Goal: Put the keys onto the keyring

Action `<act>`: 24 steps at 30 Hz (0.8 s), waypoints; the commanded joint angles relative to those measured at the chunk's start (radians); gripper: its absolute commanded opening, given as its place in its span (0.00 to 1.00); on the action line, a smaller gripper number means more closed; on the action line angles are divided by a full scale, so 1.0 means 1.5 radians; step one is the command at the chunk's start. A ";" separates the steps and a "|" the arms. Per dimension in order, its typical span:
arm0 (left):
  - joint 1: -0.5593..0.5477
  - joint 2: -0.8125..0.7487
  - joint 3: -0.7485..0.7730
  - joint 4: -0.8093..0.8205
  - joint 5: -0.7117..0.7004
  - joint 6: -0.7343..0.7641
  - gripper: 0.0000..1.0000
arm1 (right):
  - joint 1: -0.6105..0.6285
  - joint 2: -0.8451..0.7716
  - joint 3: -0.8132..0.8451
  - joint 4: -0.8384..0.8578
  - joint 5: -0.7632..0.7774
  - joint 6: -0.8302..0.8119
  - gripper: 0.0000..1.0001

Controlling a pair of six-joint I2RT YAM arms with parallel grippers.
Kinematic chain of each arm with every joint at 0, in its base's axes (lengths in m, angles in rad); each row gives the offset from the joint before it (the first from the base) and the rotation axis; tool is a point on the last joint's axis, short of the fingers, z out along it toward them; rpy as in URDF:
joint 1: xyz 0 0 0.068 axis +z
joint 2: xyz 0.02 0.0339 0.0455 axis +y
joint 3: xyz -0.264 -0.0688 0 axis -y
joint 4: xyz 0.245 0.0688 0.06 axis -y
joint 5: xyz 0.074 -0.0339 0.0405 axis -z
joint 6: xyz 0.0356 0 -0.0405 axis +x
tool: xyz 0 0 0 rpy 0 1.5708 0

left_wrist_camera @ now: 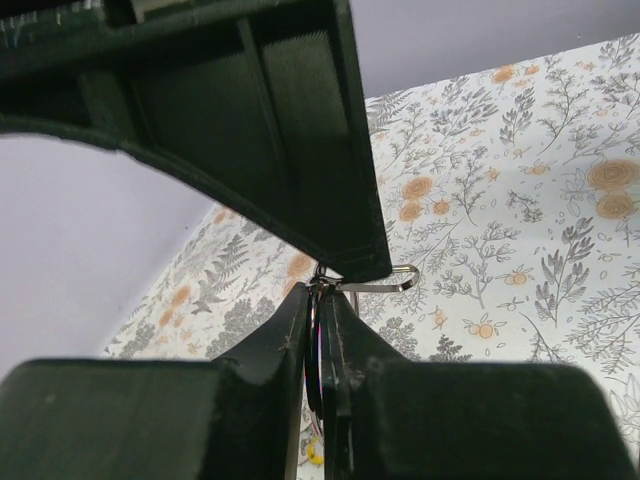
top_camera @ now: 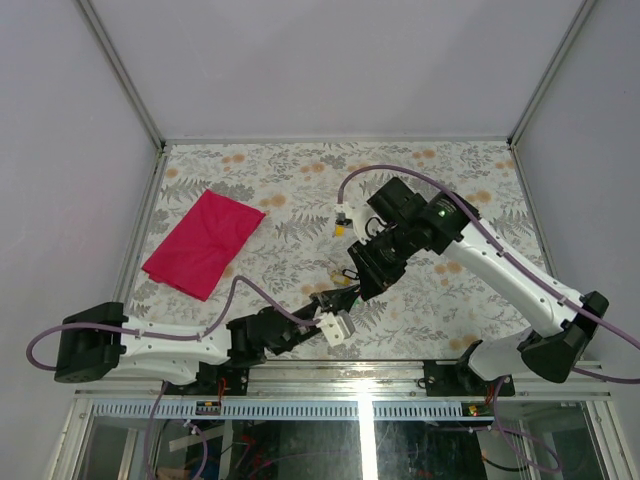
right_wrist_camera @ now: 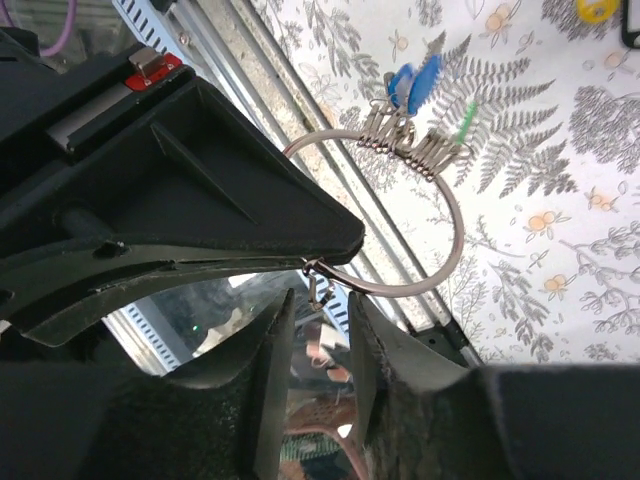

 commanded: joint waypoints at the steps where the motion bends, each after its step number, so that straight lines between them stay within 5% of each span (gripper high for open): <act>1: -0.008 -0.039 0.019 0.007 -0.024 -0.076 0.00 | -0.003 -0.055 0.020 0.049 0.027 0.006 0.39; 9: -0.008 -0.080 0.012 0.003 -0.134 -0.184 0.00 | -0.003 -0.177 -0.053 0.224 0.122 0.029 0.51; 20: -0.007 -0.137 0.035 -0.048 -0.276 -0.347 0.00 | -0.003 -0.522 -0.482 0.904 0.167 -0.005 0.51; 24: -0.009 -0.141 0.061 -0.081 -0.325 -0.365 0.00 | -0.003 -0.543 -0.544 0.992 0.127 -0.043 0.51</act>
